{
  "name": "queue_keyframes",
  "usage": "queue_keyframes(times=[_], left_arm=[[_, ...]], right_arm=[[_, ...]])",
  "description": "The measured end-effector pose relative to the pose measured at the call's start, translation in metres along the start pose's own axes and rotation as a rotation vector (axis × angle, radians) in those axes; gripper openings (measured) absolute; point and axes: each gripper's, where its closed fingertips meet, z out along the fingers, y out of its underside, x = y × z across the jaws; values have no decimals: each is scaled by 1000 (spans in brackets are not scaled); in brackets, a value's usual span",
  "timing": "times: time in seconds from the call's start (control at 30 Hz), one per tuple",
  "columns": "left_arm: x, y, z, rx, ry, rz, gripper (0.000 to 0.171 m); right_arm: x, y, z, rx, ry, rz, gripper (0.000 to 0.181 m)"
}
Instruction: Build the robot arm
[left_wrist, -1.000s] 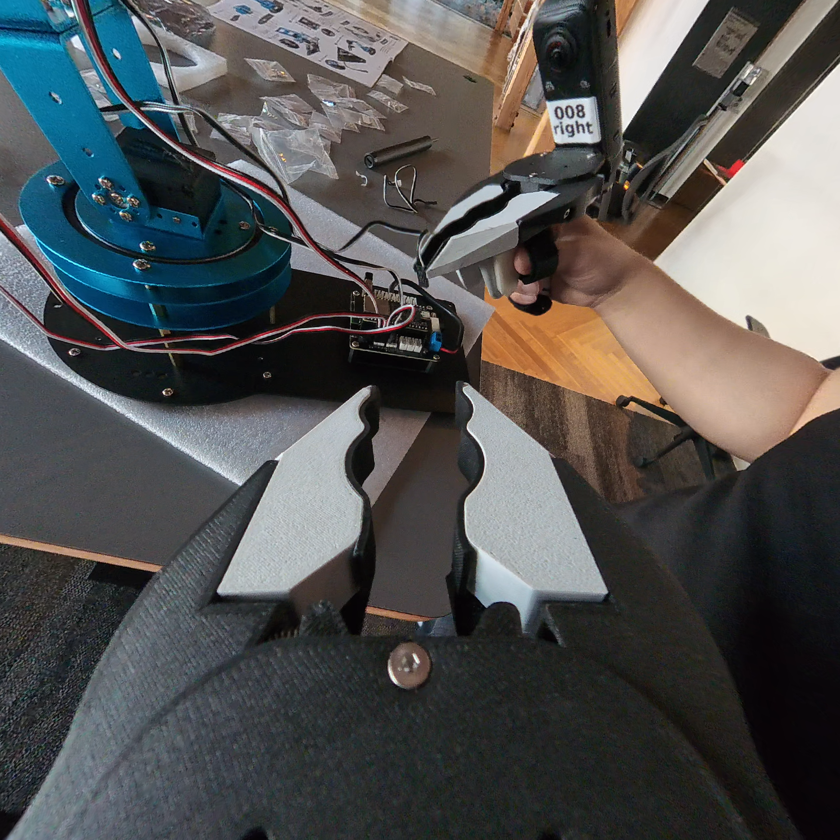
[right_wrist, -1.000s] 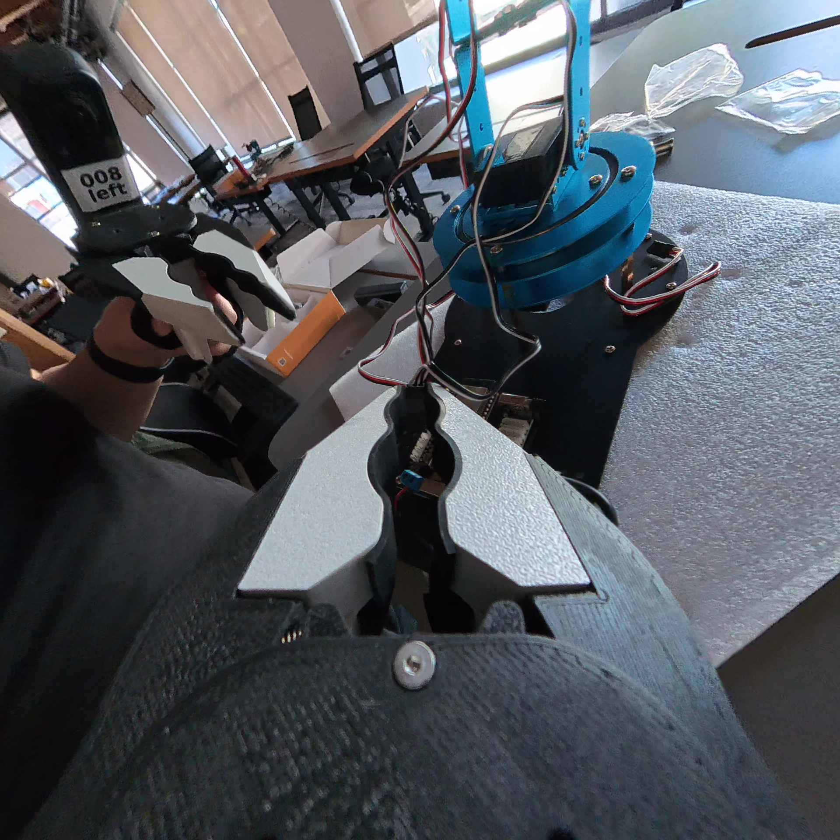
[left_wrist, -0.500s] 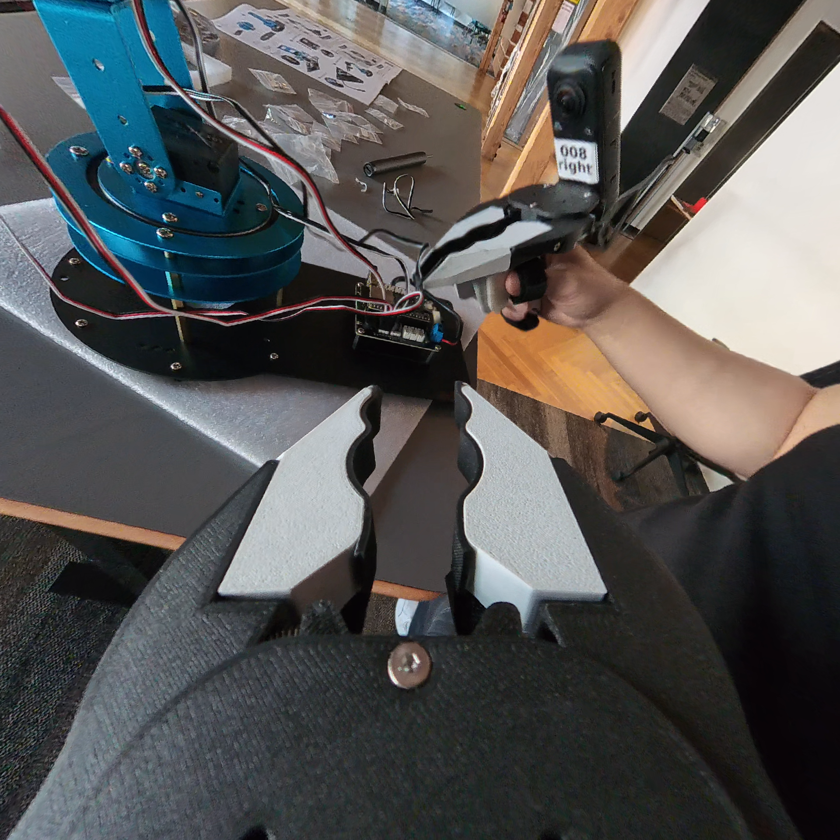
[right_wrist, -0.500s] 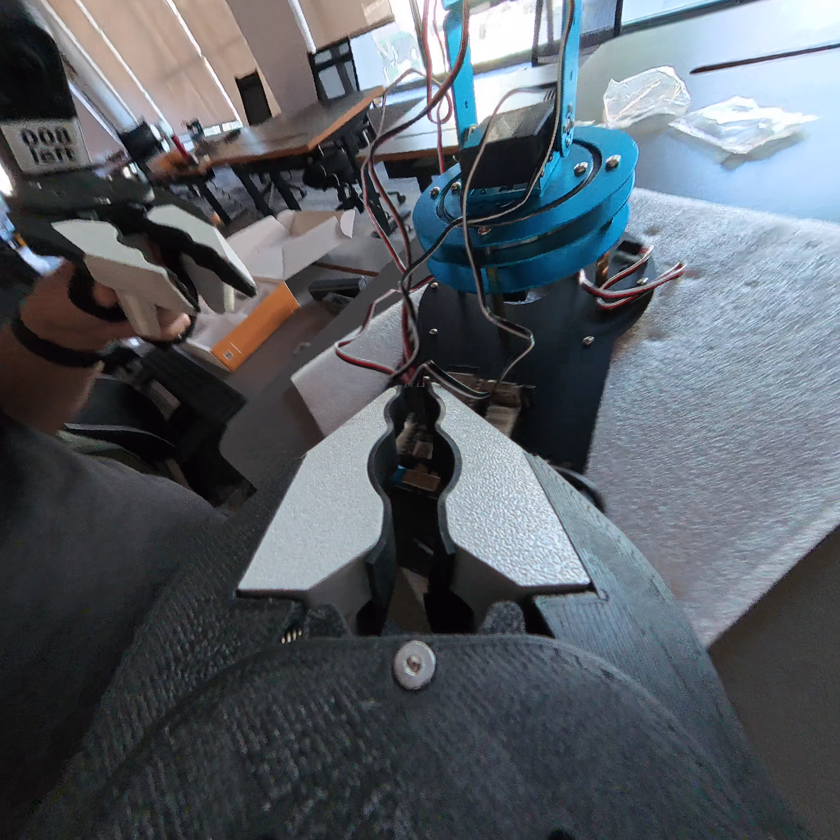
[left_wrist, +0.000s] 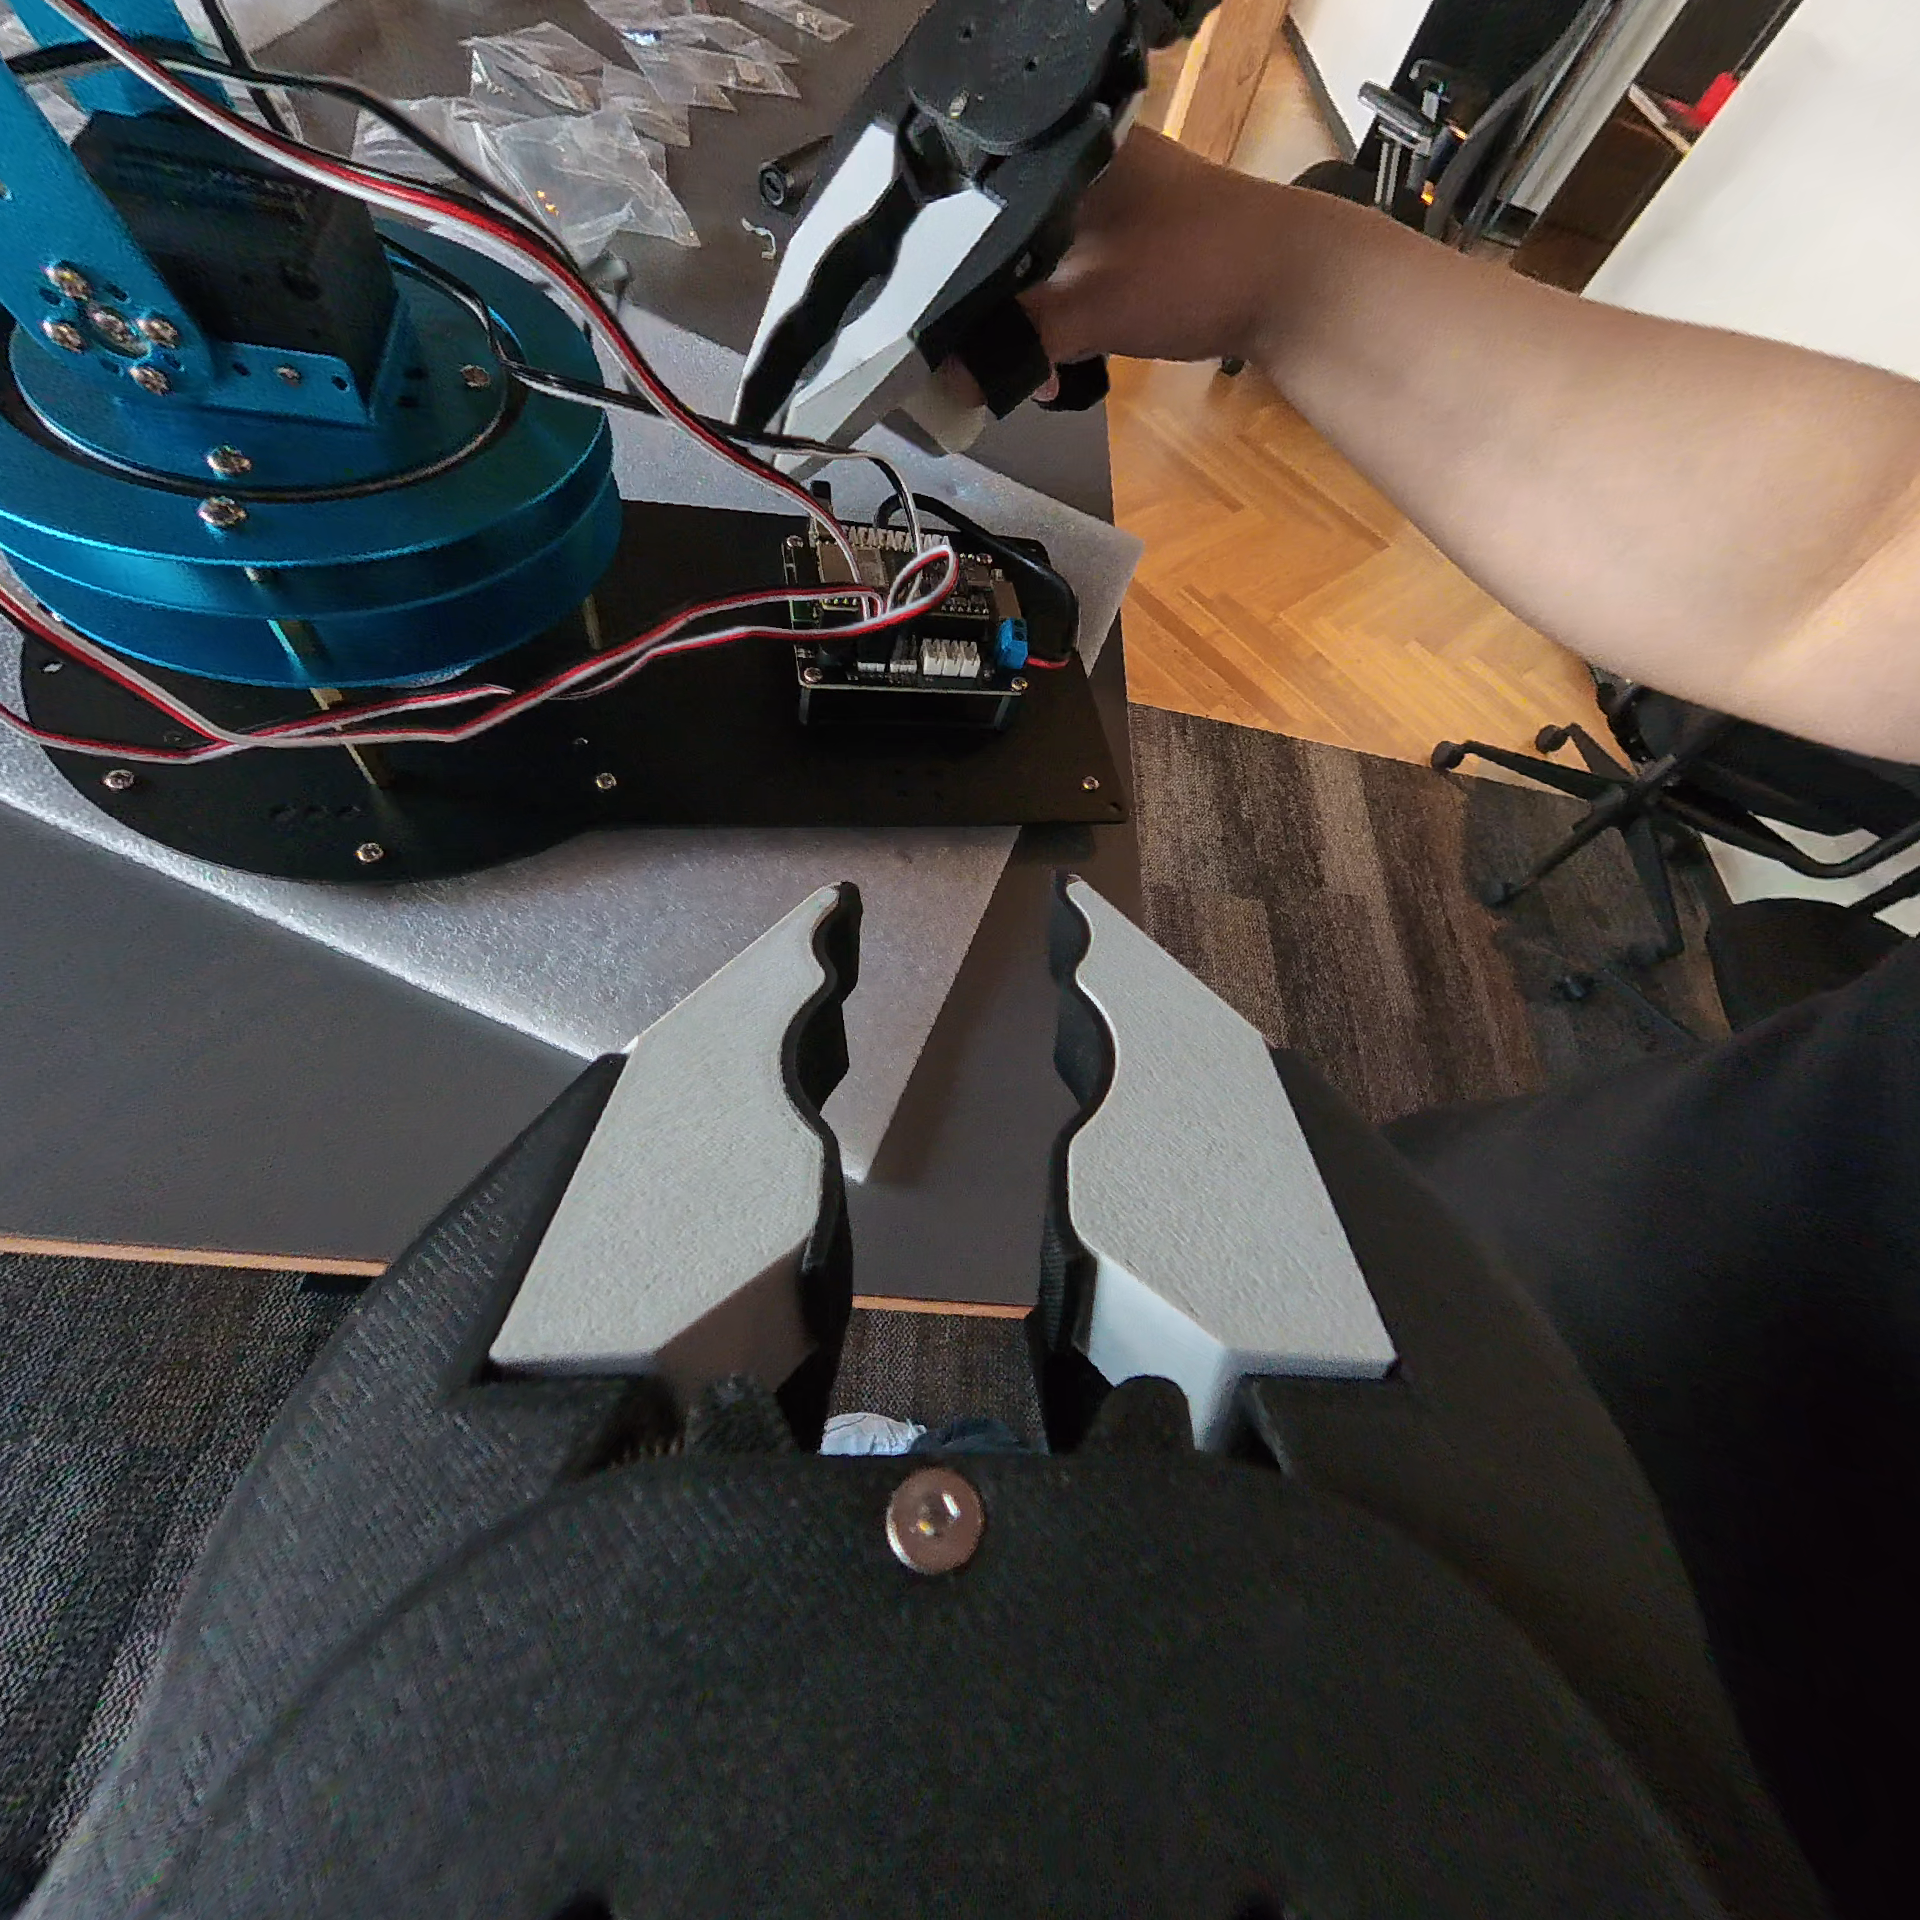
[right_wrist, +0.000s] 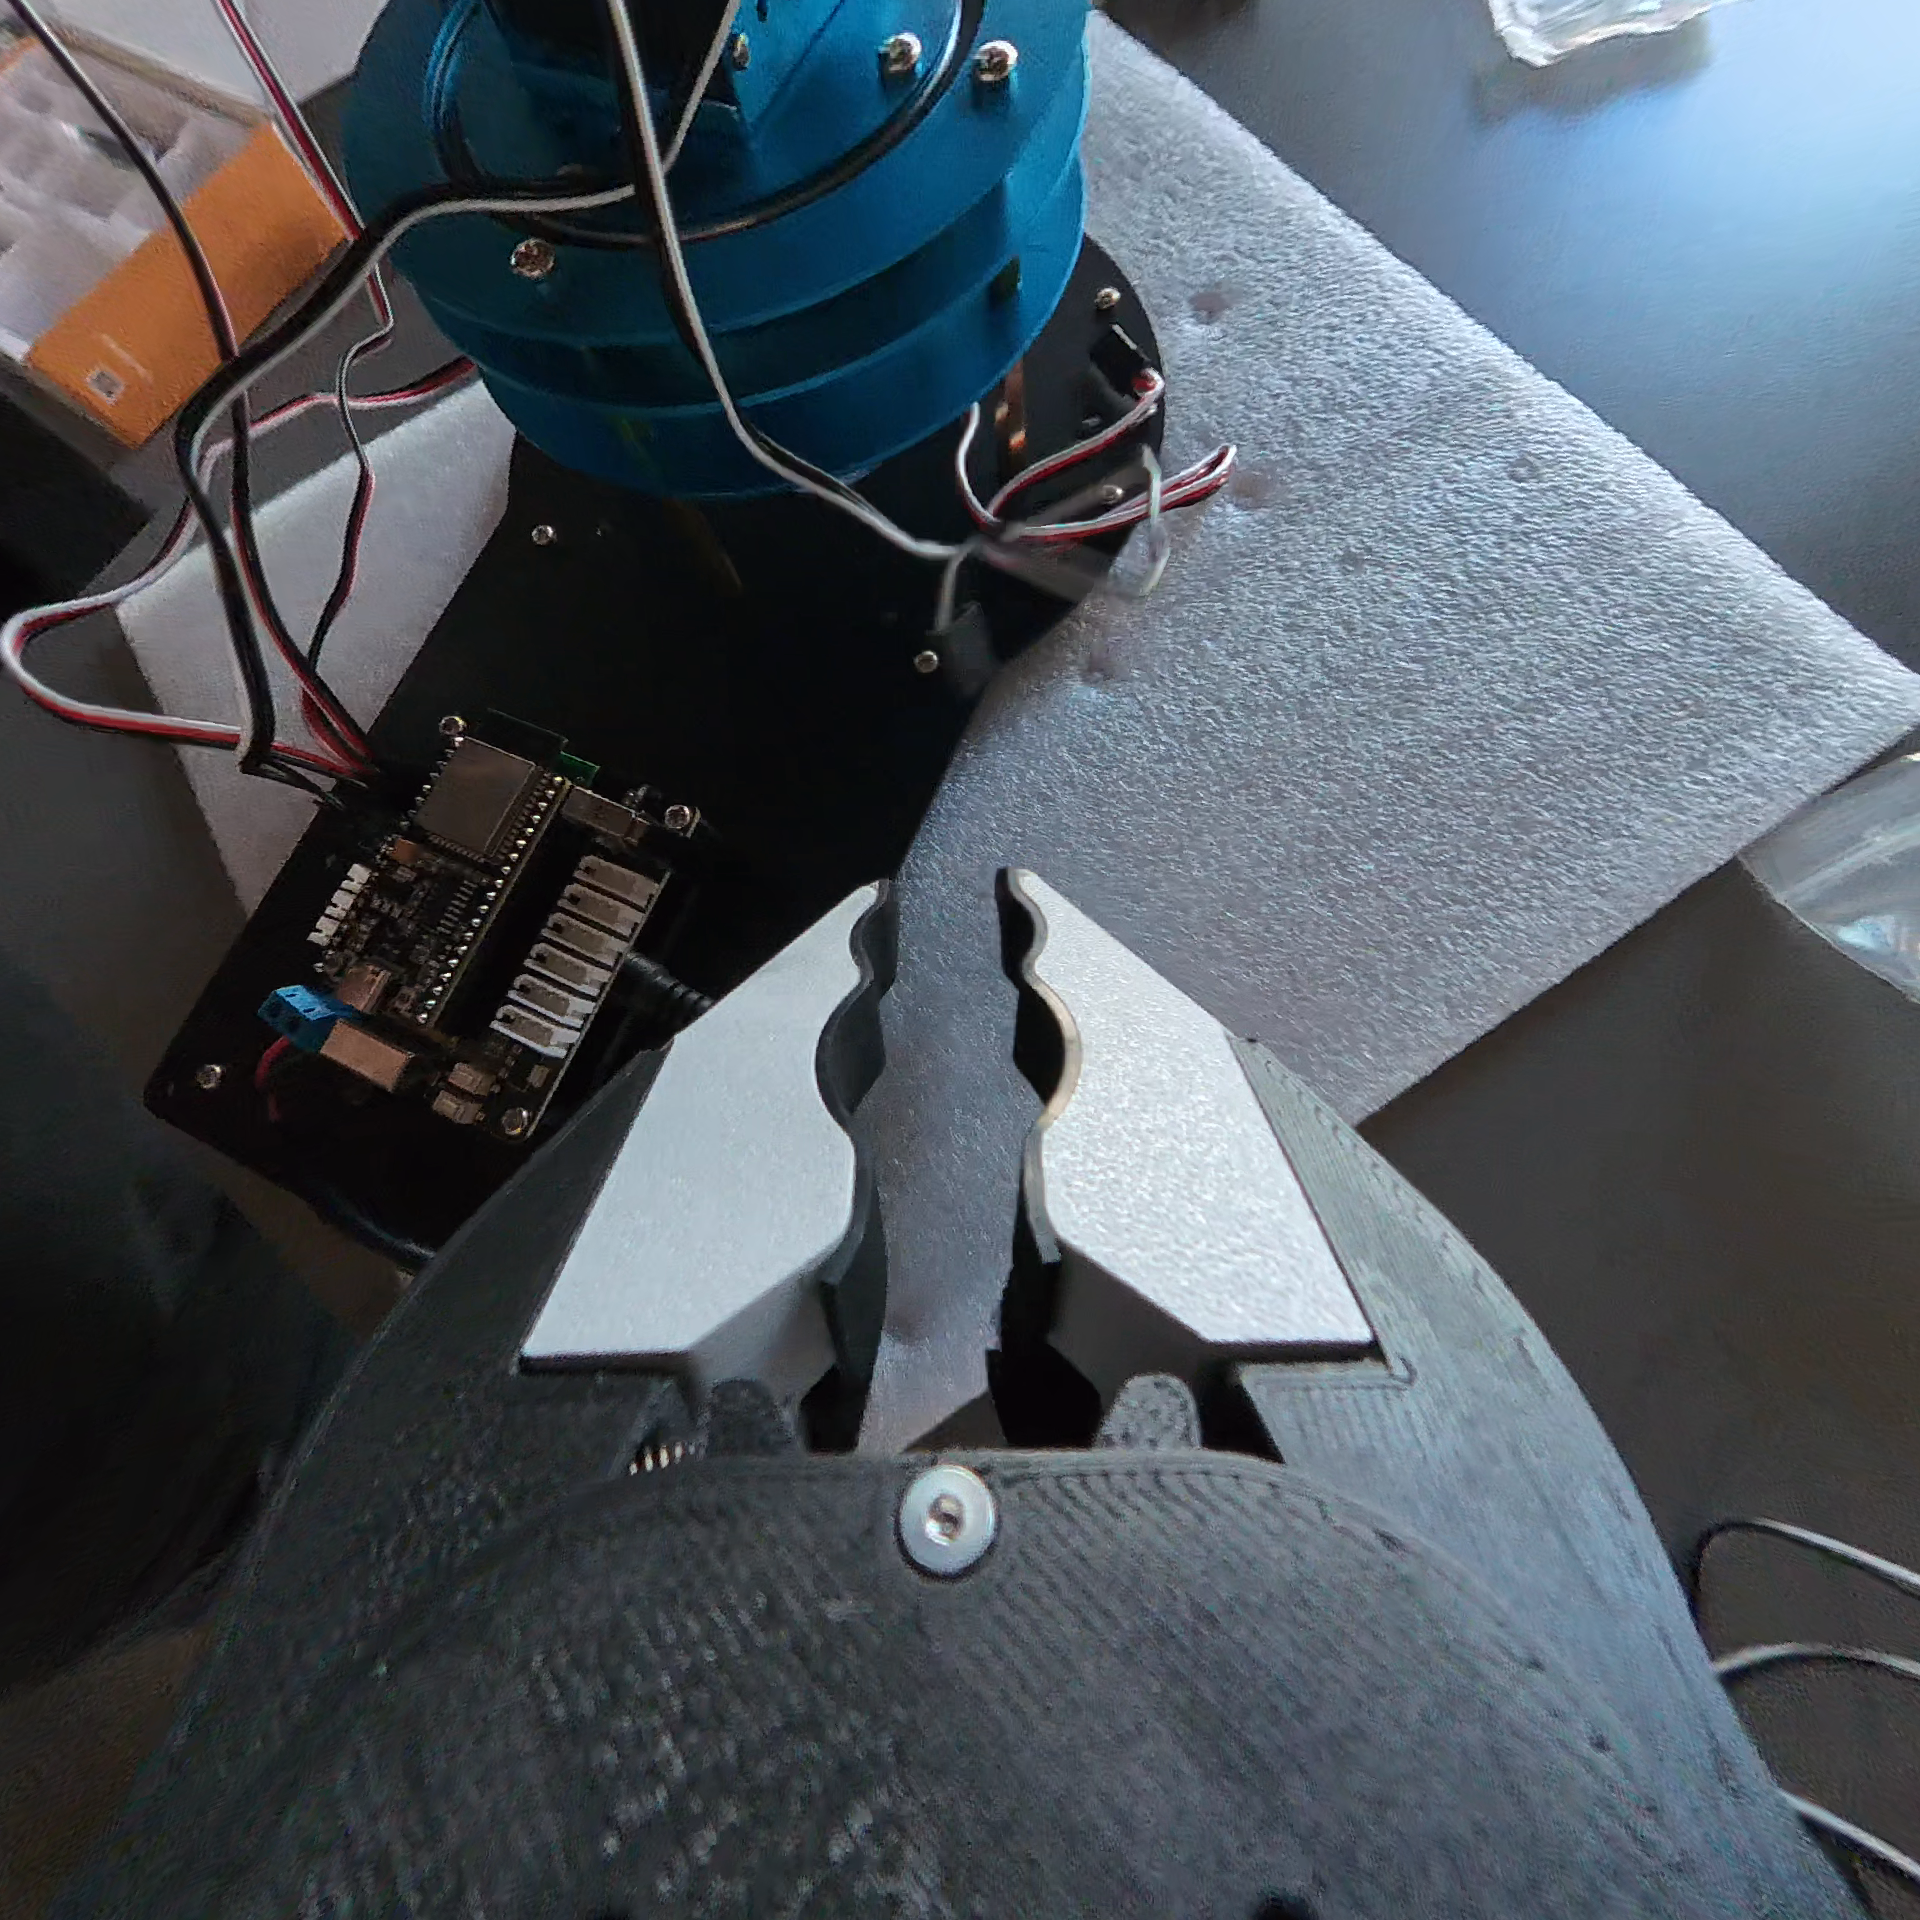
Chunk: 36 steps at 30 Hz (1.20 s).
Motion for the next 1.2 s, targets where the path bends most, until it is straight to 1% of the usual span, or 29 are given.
queue_keyframes(times=[0.1,0.13,0.17,0.2,0.27,0.3,0.37,0.4,0.43,0.47,0.5,0.57,0.6,0.73,0.8,0.87,0.93,1.0,1.13,1.2], left_arm=[[2,-8,0,5,-12,24,34],[4,-13,1,3,-31,44,34],[5,-18,2,0,-57,68,34],[8,-24,4,-3,-87,91,35],[20,-40,13,-10,-130,124,38],[27,-49,22,-23,-149,134,39],[38,-68,47,-77,-210,155,47],[42,-79,63,-106,-256,175,53],[45,-92,80,-120,-308,207,58],[49,-107,100,-123,-363,240,63],[53,-121,121,-126,-418,268,72],[60,-150,166,-112,-528,299,88],[65,-162,189,-109,-565,295,94],[91,-195,276,-101,-597,237,105],[97,-209,308,-98,-627,229,110],[103,-221,336,-93,-631,209,114],[107,-233,362,-88,-624,206,119],[104,-241,385,-101,-631,230,125],[94,-242,436,-133,-542,234,125],[84,-243,461,-142,-514,235,125]], right_arm=[[1,1,-16,61,32,33,19],[4,3,-24,90,69,49,19],[10,5,-34,122,133,70,20],[21,9,-46,150,235,98,27],[40,23,-77,173,472,159,32],[44,29,-94,185,562,183,34],[55,40,-136,200,757,225,33],[62,47,-158,191,855,233,34],[67,56,-177,155,919,223,37],[73,65,-195,114,969,210,46],[79,74,-212,81,1009,188,58],[92,100,-243,-3,1034,172,77],[99,115,-258,-41,1032,176,82],[125,162,-333,-54,1094,189,85],[140,184,-363,-57,1109,211,86],[157,203,-383,-70,1111,229,89],[177,215,-394,-81,1103,229,89],[200,223,-398,-82,1095,227,89],[250,239,-385,-87,1050,228,90],[279,248,-382,-94,1059,216,90]])
